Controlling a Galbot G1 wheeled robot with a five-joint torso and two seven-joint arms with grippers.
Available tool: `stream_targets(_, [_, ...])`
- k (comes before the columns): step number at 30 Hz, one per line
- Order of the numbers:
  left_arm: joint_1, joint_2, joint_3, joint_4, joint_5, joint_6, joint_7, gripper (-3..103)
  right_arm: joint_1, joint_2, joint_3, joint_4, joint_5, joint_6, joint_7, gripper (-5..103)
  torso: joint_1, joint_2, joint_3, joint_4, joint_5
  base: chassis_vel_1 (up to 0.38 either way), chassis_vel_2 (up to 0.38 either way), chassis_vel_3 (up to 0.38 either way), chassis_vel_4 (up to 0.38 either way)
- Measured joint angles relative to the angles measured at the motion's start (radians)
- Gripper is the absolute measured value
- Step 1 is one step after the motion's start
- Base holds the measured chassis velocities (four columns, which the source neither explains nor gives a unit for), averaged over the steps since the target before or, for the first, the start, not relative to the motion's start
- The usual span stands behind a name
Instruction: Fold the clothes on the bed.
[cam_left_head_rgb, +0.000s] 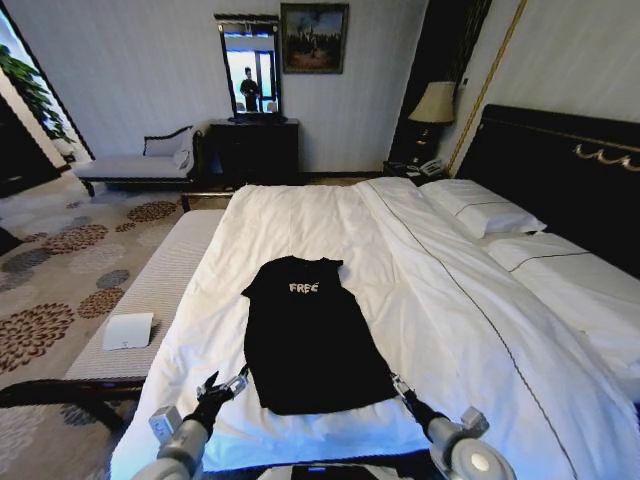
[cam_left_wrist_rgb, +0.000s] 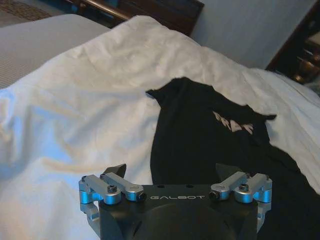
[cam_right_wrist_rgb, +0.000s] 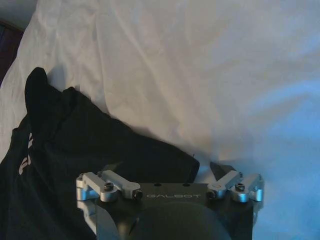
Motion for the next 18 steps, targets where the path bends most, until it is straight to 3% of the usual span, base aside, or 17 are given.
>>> stream_targets(4, [-0.007, 0.005, -0.012, -0.014, -0.015, 0.002, -0.006, 100, 0.007, 0.005, -0.007, -0.008, 0.01, -0.001, -0.001, 86, 0.0, 0.0, 0.0, 0.0, 0.0, 0.0, 0.0, 0.0, 0.0])
stream_targets(9, [-0.002, 0.001, -0.022, -0.022, -0.021, 0.008, -0.011, 99, 0.024, 0.015, -0.01, -0.042, 0.018, 0.004, 0.002, 65, 0.0, 0.0, 0.0, 0.0, 0.0001, 0.0, 0.0, 0.0, 0.0])
stream_targets(11, [0.004, 0.004, -0.024, -0.025, -0.022, 0.009, -0.011, 99, 0.022, 0.019, -0.005, -0.042, 0.026, 0.008, 0.002, 65, 0.0, 0.0, 0.0, 0.0001, 0.0002, 0.0, 0.0, 0.0, 0.0])
stream_targets(12, [0.006, 0.005, -0.025, -0.025, -0.022, 0.009, -0.011, 99, 0.018, 0.021, -0.003, -0.039, 0.028, 0.009, 0.003, 54, 0.0, 0.0, 0.0, 0.0, 0.0001, 0.0, 0.0, 0.0, 0.0])
stream_targets(13, [0.006, 0.005, -0.025, -0.025, -0.022, 0.009, -0.011, 99, 0.018, 0.021, -0.003, -0.039, 0.028, 0.009, 0.003, 54, 0.0, 0.0, 0.0, 0.0, 0.0001, 0.0, 0.0, 0.0, 0.0])
stream_targets(16, [0.01, 0.004, -0.024, -0.026, -0.021, 0.01, -0.01, 99, 0.008, 0.032, -0.001, -0.028, 0.03, 0.01, 0.004, 37, 0.0, 0.0, 0.0, 0.0, 0.0001, 0.0, 0.0, 0.0, 0.0])
stream_targets(18, [0.011, 0.003, -0.022, -0.026, -0.02, 0.01, -0.01, 99, 0.006, 0.036, -0.001, -0.025, 0.03, 0.01, 0.004, 37, 0.0, 0.0, 0.0, 0.0, 0.0001, 0.0, 0.0, 0.0, 0.0])
